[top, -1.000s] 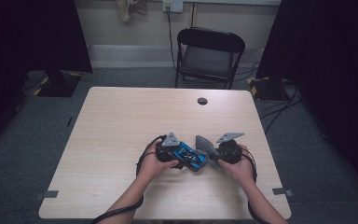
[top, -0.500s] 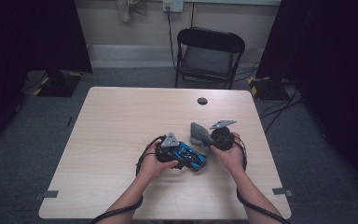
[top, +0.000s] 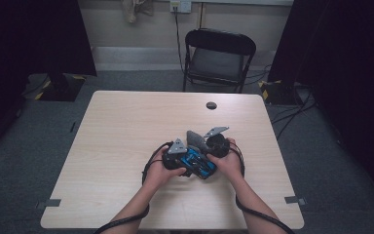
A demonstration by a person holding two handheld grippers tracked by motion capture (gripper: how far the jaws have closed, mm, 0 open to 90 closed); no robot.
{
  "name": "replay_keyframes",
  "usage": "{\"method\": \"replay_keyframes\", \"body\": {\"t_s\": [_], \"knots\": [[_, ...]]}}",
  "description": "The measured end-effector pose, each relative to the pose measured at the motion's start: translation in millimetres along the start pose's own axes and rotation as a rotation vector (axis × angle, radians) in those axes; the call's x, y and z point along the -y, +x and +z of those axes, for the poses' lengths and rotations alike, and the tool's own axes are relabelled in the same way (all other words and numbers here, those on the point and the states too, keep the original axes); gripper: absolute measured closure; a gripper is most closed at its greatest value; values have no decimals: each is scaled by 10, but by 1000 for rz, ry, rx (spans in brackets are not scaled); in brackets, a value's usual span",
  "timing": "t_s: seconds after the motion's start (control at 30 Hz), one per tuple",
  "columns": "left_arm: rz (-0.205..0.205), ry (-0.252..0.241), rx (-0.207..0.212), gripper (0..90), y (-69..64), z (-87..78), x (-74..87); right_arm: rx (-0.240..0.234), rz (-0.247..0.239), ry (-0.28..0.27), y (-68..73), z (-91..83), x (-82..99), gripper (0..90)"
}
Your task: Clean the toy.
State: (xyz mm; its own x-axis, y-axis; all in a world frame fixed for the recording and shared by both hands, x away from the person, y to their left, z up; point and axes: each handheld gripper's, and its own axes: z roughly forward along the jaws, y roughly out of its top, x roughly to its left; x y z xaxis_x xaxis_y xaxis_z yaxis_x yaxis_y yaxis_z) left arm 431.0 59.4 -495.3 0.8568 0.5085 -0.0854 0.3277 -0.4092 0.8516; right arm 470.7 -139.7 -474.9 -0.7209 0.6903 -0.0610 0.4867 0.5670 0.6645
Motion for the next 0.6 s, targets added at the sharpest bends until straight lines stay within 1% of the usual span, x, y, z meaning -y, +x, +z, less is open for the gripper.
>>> {"method": "replay_keyframes", "body": {"t_s": [0.17,0.3,0.6], "knots": [[0,2,2,184,1,0,-3,-17,-11,13,1,-48,38,697],[1,-1,2,186,3,-2,1,-28,5,24,-23,-81,60,697],[2,-4,3,190,10,-5,6,-38,11,26,-52,-148,129,697]]}}
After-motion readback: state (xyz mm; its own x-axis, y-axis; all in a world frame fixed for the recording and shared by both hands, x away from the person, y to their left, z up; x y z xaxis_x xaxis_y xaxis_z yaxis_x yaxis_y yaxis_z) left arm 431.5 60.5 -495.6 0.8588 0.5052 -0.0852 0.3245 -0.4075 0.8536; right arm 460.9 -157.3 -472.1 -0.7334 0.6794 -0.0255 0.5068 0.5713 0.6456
